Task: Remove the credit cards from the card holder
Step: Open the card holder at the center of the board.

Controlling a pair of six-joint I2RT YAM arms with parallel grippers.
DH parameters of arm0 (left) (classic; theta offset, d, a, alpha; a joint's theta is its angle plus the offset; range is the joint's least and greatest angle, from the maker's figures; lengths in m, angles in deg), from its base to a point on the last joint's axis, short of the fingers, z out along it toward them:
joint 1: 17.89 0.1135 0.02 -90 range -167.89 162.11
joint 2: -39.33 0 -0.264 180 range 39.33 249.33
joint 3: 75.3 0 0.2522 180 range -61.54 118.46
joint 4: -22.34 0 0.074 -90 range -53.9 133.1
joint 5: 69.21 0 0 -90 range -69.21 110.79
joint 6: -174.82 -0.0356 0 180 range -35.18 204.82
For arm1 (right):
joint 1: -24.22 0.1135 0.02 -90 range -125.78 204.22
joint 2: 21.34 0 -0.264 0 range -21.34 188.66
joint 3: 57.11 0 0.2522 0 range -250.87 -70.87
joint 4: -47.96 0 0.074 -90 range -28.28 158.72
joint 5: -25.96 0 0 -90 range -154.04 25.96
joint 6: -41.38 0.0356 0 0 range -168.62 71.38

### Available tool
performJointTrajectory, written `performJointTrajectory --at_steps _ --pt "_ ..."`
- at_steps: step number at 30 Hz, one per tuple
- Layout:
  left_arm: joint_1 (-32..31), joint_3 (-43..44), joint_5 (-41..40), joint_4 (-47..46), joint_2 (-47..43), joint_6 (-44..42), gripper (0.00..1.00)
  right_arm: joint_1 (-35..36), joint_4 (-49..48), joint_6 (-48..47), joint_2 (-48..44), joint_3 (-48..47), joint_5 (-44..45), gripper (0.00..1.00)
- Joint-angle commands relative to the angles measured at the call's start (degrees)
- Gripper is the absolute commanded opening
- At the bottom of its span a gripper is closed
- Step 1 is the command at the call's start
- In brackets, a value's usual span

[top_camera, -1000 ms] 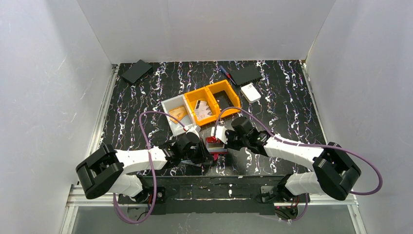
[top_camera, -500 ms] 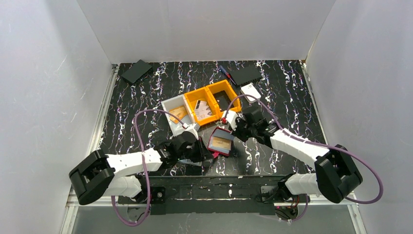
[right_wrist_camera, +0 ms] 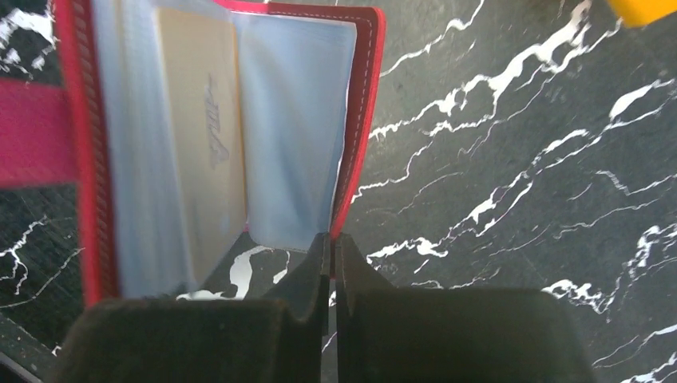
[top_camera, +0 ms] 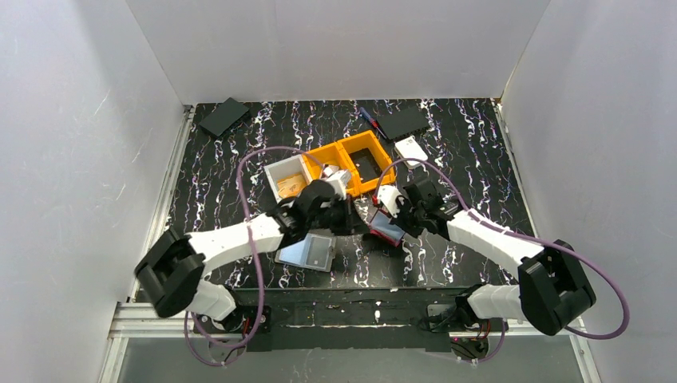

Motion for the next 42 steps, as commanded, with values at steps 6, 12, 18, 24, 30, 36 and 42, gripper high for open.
performJointTrajectory --at_steps 6,12,18,24,30,36,42 --pt "2.0 21.1 17.7 5.0 20.0 -6.5 0.0 -12.3 7.7 1.8 3.8 -5.8 -11.9 0.47" --pt "2.0 22.3 18.2 8.6 21.7 -8.0 0.0 -18.0 8.0 0.6 -0.3 -5.0 -14.7 0.64" --pt "2.0 13.6 14.3 12.2 13.2 -9.5 0.0 -18.3 12.5 -5.4 -2.9 -5.5 -27.5 0.68" --pt "2.1 2.0 6.0 17.1 2.5 -6.7 0.0 -18.1 14.6 -6.9 -2.2 -6.4 -33.0 0.67" --pt "2.1 -1.8 -4.1 28.3 -0.6 -3.7 0.0 -14.8 13.3 -4.5 0.1 -7.2 -33.1 0.66" --pt "2.2 2.2 -16.0 39.8 2.4 -3.9 0.09 -12.4 8.6 1.7 1.6 -7.7 -34.6 0.57" --pt "2.2 4.8 -17.0 39.9 -0.7 -6.5 0.39 -10.5 4.5 3.9 1.5 -4.8 -28.4 0.17"
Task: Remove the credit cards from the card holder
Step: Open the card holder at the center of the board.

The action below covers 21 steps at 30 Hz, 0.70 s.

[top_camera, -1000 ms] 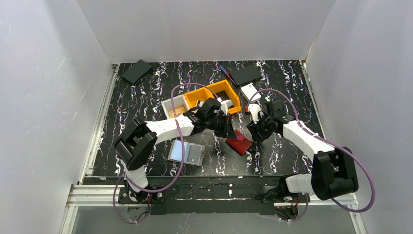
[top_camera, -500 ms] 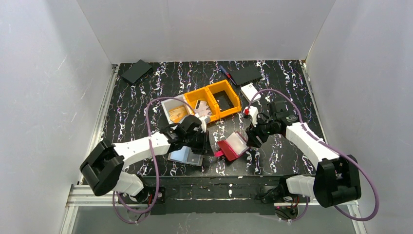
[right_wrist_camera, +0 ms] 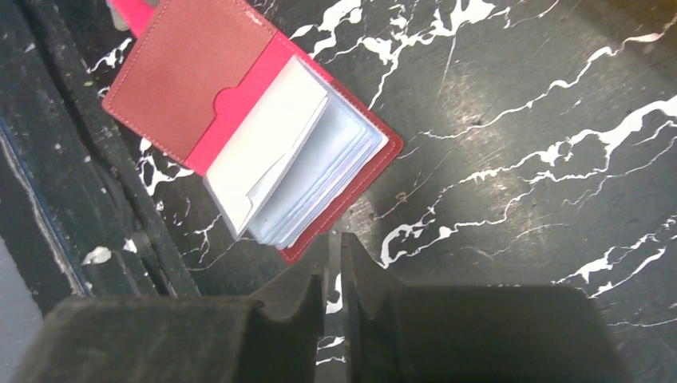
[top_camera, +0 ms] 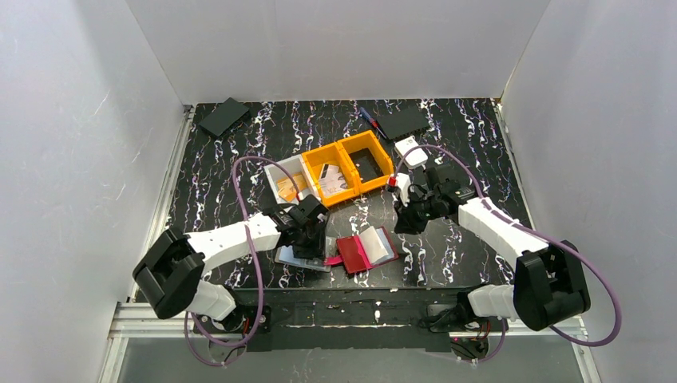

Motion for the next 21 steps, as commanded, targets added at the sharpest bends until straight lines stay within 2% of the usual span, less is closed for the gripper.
performJointTrajectory --at_steps 1,5,8,14,18,21 --pt "0.1 2.4 -3.5 2.0 -5.3 -2.6 0.47 2.6 -5.1 2.7 -0.4 0.9 4.4 0.13" --pt "0.1 -1.3 -1.2 -3.8 -17.0 -4.5 0.56 7.3 -6.8 3.3 0.6 1.7 7.7 0.04" --pt "0.1 -6.1 -0.4 -8.9 -26.2 -4.0 0.61 9.2 -6.8 4.0 3.2 0.6 9.4 0.01" --pt "0.4 -18.1 4.4 -18.4 -40.6 2.8 0.9 14.3 -6.4 3.2 6.2 0.0 10.4 0.01" --pt "0.5 -23.4 8.4 -23.5 -46.2 6.0 0.92 19.2 -4.6 0.5 6.6 -1.9 5.4 0.01" --pt "0.5 -24.9 11.6 -25.7 -49.6 5.7 0.89 23.3 -3.2 -2.4 8.0 -4.2 2.3 0.01"
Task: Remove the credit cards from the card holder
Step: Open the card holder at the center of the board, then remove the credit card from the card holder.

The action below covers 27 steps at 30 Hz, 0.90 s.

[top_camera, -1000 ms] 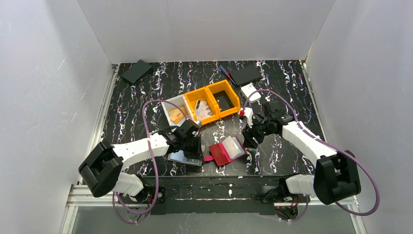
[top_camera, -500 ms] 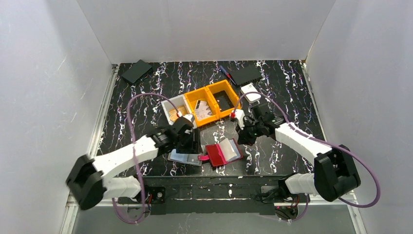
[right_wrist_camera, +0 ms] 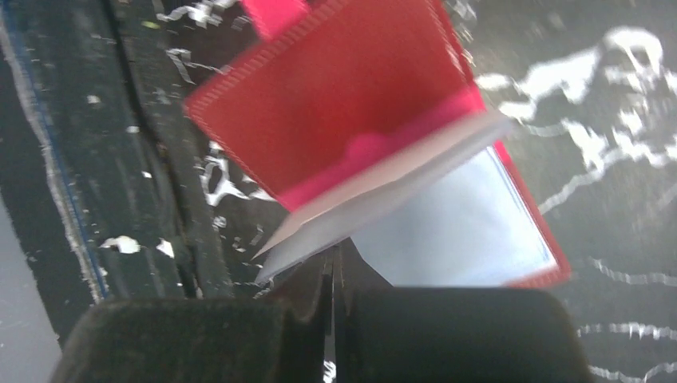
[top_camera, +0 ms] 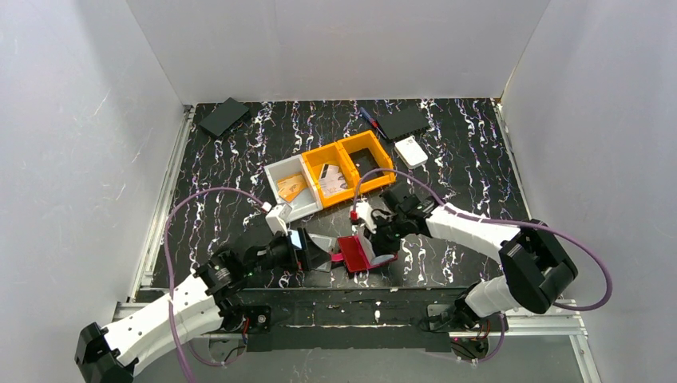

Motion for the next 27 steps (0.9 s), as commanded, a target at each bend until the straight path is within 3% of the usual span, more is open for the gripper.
performJointTrajectory --at_steps 1,6,11,15,21,27 --pt "0.4 -1.2 5.8 -6.4 -4.8 1.1 0.89 5.3 1.9 -4.9 2.3 -5.9 -6.1 0.01" --pt "0.4 -0.8 7.1 -5.3 -5.8 0.5 0.82 10.6 0.8 -5.0 9.9 -11.3 -6.2 0.05" --pt "0.4 -5.6 6.7 -12.3 -3.5 8.8 0.68 10.8 1.8 -3.6 16.9 -13.7 -11.9 0.12" --pt "0.3 -7.6 9.0 -23.8 3.3 11.7 0.63 4.9 2.4 -3.0 14.3 -13.1 -17.0 0.26" --pt "-0.6 -0.8 11.4 -29.5 18.9 9.0 0.46 -5.2 5.9 -4.7 9.5 -12.4 -21.8 0.27" --pt "-2.0 4.8 12.0 -31.0 32.1 7.8 0.36 -8.2 0.1 -0.4 2.8 -6.5 -11.7 0.26"
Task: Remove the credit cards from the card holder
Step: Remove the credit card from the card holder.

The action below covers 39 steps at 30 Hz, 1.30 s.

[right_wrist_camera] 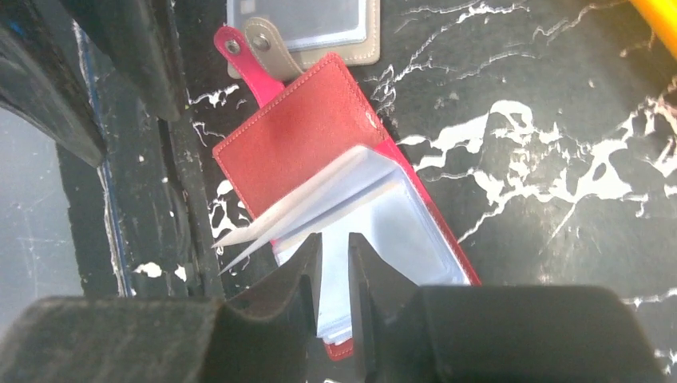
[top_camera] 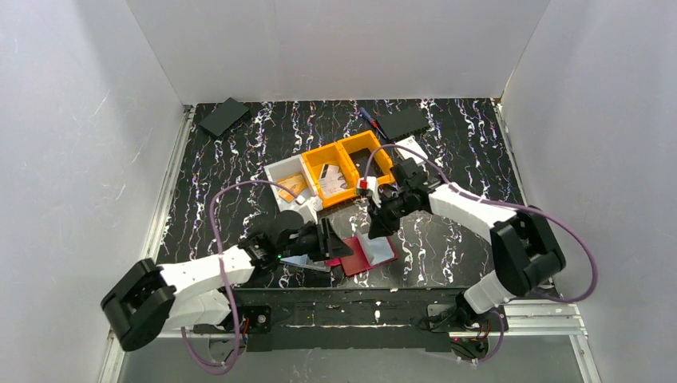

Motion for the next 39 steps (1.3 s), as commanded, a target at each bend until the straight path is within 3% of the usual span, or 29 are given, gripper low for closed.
performJointTrajectory --at_steps 1,7,21,32,39 --pt "-1.0 4.5 1.7 -3.8 6.3 -1.9 0.36 -0.1 -4.2 3.3 -6.0 5.2 6.8 0.26" --pt "-1.9 8.2 3.0 -6.1 8.8 -3.8 0.36 -0.9 -4.9 4.0 -6.7 5.8 14.5 0.21" --pt "-5.0 17.7 3.4 -7.0 19.6 -9.2 0.37 -1.3 -5.1 3.7 -2.7 6.4 19.4 0.14" --pt "-5.0 6.1 -4.2 -7.1 12.0 -8.7 0.39 1.5 -5.1 3.1 -0.7 6.4 20.9 0.21" --pt "-5.1 0.1 -6.9 -7.0 6.2 -6.8 0.41 2.0 -5.2 3.0 -1.0 6.4 20.7 0.33"
